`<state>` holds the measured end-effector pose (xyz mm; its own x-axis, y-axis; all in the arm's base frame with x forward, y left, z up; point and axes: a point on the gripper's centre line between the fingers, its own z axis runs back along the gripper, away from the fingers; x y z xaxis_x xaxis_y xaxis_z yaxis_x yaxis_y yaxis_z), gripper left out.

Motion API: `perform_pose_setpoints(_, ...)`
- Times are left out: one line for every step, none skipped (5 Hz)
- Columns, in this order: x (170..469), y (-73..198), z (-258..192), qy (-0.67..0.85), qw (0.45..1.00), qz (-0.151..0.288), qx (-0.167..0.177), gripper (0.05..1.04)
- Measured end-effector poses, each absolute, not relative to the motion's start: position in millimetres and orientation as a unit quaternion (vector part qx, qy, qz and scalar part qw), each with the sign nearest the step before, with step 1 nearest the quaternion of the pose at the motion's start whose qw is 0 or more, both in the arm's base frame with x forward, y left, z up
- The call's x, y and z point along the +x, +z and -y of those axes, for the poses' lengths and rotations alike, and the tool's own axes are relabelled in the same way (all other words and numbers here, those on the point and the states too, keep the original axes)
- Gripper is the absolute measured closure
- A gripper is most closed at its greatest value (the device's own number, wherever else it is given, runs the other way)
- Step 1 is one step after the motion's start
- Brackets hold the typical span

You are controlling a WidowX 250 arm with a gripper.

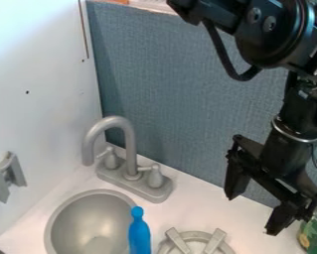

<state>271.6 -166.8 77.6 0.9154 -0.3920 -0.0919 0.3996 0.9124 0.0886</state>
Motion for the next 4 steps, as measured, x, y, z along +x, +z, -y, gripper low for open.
perform_pose_setpoints(268.0,66.8,164.4,-0.201,0.976,-0.054,0.060,0.083)
perform_pose_setpoints(246.7,54.0,164.1,-0.208,0.972,-0.078,0.080,0.083)
perform_pose_setpoints(230.4,50.7,173.1,-0.232,0.967,-0.074,0.069,0.083)
perform_pose_setpoints(220.5,46.3,177.0,-0.242,0.964,-0.087,0.064,0.083)
